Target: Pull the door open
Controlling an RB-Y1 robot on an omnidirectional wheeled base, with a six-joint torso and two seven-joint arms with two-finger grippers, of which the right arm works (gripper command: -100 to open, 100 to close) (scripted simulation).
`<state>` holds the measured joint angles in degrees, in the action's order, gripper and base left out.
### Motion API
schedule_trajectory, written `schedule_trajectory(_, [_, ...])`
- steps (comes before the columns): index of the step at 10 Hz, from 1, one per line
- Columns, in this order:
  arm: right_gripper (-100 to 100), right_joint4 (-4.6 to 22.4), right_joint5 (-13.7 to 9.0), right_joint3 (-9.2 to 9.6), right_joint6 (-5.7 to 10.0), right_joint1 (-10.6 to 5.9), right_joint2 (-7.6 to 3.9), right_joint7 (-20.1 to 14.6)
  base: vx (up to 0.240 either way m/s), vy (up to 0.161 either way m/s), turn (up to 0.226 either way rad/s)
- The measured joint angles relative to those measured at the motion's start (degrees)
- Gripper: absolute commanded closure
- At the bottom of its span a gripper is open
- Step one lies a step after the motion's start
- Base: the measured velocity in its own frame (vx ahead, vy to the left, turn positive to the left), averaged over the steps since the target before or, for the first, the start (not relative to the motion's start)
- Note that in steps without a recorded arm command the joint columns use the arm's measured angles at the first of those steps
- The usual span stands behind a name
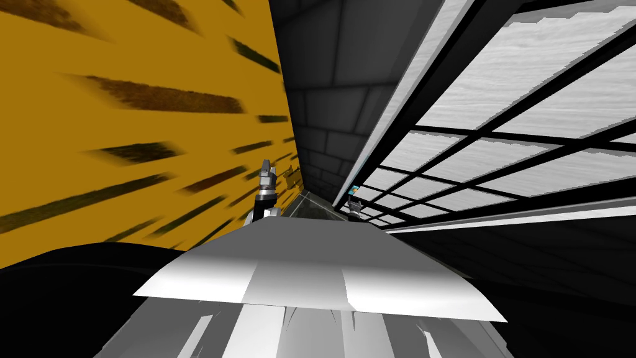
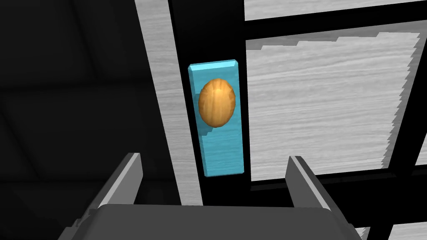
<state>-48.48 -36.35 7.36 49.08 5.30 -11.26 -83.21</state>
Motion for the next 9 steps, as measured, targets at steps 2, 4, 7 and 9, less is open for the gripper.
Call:
schedule_trajectory(2, [-100, -0.3, -0.6, 0.28, -0.20, 0.07, 0.07, -1.4, 0.060, -0.014, 0.049])
schedule_trajectory(4, [-100, 0.5, -0.9, 0.00, 0.53, 0.75, -1.39, -3.1, 0.186, -0.005, 0.094])
schedule_trajectory(7, [-100, 0.1, -1.7, -0.90, 0.51, 2.00, -3.57, -5.0, 0.191, -0.007, 0.081])
schedule_trajectory(9, [-100, 2.0, -1.9, -0.97, 1.66, 1.79, -4.51, -6.6, 0.107, -0.012, 0.038])
